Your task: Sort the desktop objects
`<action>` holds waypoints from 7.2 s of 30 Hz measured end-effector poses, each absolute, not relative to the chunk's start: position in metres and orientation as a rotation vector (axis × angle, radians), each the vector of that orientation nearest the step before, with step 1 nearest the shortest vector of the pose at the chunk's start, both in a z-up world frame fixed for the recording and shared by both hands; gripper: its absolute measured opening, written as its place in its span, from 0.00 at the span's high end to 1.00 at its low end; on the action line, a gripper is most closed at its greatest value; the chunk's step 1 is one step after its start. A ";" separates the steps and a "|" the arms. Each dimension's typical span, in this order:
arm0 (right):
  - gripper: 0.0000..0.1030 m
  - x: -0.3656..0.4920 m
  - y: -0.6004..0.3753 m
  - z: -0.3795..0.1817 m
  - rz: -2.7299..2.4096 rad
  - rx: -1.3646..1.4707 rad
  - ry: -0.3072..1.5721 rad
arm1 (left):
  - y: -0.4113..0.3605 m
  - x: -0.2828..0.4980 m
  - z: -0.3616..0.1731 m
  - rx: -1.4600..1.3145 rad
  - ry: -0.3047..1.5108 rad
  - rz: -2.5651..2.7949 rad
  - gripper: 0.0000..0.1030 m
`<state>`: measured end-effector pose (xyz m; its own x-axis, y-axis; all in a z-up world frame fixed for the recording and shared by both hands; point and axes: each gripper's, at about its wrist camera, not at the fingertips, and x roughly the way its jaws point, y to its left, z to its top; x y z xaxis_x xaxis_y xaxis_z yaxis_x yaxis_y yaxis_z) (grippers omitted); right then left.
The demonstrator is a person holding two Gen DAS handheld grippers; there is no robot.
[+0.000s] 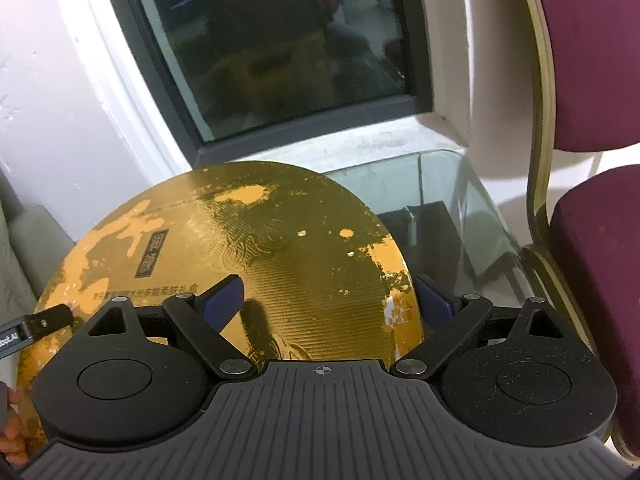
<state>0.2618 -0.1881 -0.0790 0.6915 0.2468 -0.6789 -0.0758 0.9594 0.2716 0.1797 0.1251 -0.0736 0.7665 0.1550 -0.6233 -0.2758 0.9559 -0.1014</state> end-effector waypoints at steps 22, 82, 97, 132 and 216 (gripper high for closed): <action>0.10 0.263 -0.191 -0.063 0.195 0.223 0.829 | 0.136 0.166 -0.070 -0.155 0.694 0.297 0.02; 0.61 0.138 -0.160 -0.051 0.423 -0.015 0.905 | 0.048 0.101 -0.057 0.049 0.971 0.335 0.02; 0.48 0.112 -0.171 -0.022 0.473 0.041 0.915 | 0.027 0.080 -0.021 0.057 0.980 0.270 0.01; 0.05 0.001 -0.267 0.065 0.240 0.073 0.886 | -0.064 0.001 0.031 -0.026 0.921 -0.042 0.01; 0.04 0.046 -0.254 0.035 0.221 0.089 0.946 | -0.053 0.033 0.003 0.025 1.060 0.050 0.01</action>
